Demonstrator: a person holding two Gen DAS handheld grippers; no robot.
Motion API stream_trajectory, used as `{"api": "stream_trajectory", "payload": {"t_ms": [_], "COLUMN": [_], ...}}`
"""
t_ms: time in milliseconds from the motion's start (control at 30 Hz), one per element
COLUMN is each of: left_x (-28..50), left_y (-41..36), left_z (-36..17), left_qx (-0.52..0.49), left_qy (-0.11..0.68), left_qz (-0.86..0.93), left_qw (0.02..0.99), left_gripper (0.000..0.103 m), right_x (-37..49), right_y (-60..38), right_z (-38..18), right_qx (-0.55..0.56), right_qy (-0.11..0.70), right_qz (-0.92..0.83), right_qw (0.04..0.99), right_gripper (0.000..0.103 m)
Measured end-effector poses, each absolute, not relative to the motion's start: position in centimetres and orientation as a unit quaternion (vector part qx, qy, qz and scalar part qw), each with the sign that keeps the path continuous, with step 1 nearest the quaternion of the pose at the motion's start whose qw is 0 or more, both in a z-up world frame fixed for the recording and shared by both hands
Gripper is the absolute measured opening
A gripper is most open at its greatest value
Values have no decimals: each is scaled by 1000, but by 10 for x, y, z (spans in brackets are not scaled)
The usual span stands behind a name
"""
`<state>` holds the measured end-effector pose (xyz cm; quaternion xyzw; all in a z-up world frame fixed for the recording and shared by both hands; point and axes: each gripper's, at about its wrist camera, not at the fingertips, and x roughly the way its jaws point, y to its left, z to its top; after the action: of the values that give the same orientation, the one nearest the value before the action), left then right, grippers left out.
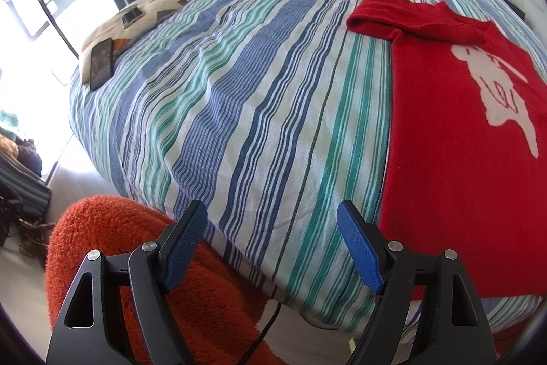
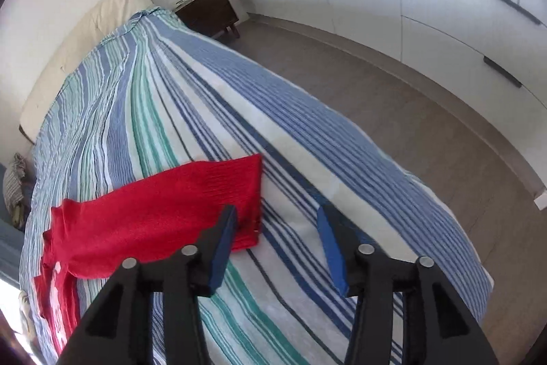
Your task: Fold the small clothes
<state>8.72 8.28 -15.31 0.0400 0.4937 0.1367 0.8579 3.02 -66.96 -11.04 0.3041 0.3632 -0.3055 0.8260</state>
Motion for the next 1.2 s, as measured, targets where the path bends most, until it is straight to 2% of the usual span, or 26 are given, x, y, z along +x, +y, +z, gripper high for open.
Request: {"api": "stream_trajectory", "payload": {"t_ms": [167, 267, 367, 500, 633, 933, 1133, 1200], "left_x": [87, 87, 87, 88, 88, 84, 78, 89], "left_y": [81, 81, 81, 78, 72, 64, 58, 43], "left_z": [-154, -155, -155, -156, -158, -152, -87, -58], "left_qx": [44, 44, 43, 48, 62, 82, -42, -88], "left_qy": [495, 495, 496, 498, 499, 502, 515, 507], "left_qz": [134, 132, 132, 128, 122, 104, 9, -40], "left_qw": [857, 857, 857, 856, 856, 855, 856, 856], "left_gripper": [81, 81, 81, 81, 81, 81, 81, 85], "right_x": [-12, -23, -33, -42, -51, -51, -54, -52], "right_y": [-673, -659, -632, -590, -555, -524, -530, -531], "right_z": [-88, -72, -56, -43, -46, -48, -50, -51], "right_qx": [335, 330, 301, 260, 237, 190, 201, 205], "right_qy": [304, 294, 295, 308, 338, 344, 341, 342], "right_qz": [-348, -324, -290, -239, -185, -174, -185, -184], "right_qw": [821, 836, 859, 883, 892, 903, 900, 898], "right_gripper": [56, 56, 59, 71, 72, 74, 74, 74]}}
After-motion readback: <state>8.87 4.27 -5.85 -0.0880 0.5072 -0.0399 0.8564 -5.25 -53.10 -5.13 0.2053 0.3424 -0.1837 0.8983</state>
